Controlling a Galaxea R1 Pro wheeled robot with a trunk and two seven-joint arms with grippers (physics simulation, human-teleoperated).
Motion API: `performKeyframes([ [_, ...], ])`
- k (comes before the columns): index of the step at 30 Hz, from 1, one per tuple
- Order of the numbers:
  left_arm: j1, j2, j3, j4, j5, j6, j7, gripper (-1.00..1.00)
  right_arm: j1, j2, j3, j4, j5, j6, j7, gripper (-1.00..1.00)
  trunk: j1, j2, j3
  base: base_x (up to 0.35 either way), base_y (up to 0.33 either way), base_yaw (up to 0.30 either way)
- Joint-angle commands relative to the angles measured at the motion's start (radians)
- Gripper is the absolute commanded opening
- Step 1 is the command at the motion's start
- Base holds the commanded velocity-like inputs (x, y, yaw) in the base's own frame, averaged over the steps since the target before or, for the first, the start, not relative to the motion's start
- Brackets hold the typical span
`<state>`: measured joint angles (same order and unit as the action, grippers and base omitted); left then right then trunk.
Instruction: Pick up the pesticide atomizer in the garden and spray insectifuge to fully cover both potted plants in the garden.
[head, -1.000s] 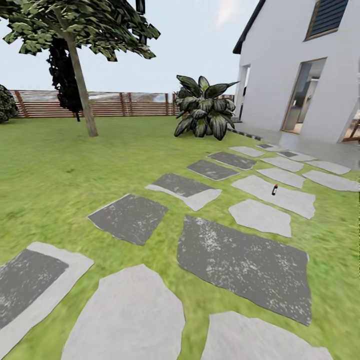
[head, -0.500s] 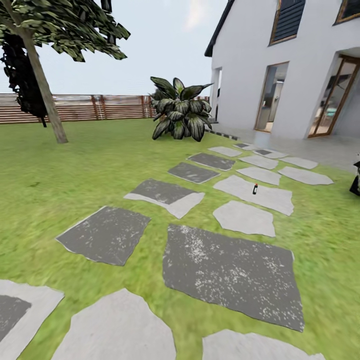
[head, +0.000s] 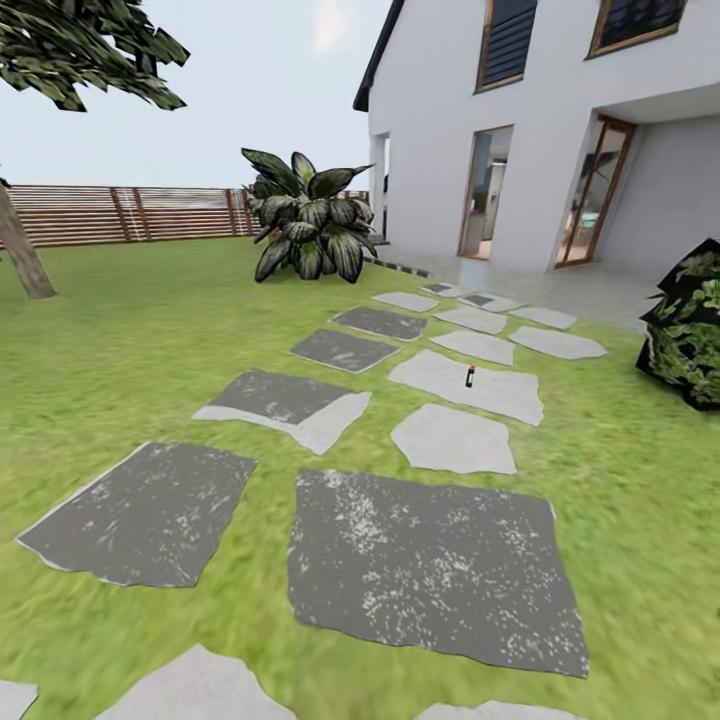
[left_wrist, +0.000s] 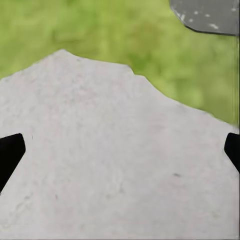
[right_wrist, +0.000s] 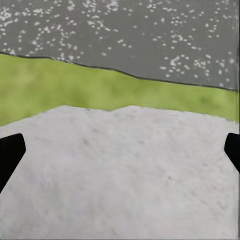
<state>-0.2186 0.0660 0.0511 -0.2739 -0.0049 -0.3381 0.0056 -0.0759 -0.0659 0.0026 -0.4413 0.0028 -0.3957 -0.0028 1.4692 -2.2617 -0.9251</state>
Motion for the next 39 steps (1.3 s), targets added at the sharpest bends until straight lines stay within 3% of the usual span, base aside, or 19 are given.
performKeyframes([
  [1, 0.0, 0.0, 0.003, 0.001, -0.001, -0.003, 0.001, 1.0, -0.001, 0.0, 0.0, 0.001, 0.0, -0.003, 0.0, 1.0, 0.0, 0.0, -0.001, 0.337, 0.001, -0.293],
  [30, -0.001, 0.0, 0.003, 0.0, -0.001, -0.003, 0.001, 1.0, -0.001, 0.0, 0.0, 0.003, 0.0, -0.003, 0.0, 1.0, 0.0, 0.0, -0.001, 0.337, 0.0, -0.291],
  [39, 0.0, 0.0, 0.003, 0.0, -0.001, -0.004, 0.001, 1.0, -0.001, 0.0, 0.0, 0.001, 0.0, -0.003, 0.0, 1.0, 0.0, 0.0, -0.001, 0.337, 0.0, -0.055],
])
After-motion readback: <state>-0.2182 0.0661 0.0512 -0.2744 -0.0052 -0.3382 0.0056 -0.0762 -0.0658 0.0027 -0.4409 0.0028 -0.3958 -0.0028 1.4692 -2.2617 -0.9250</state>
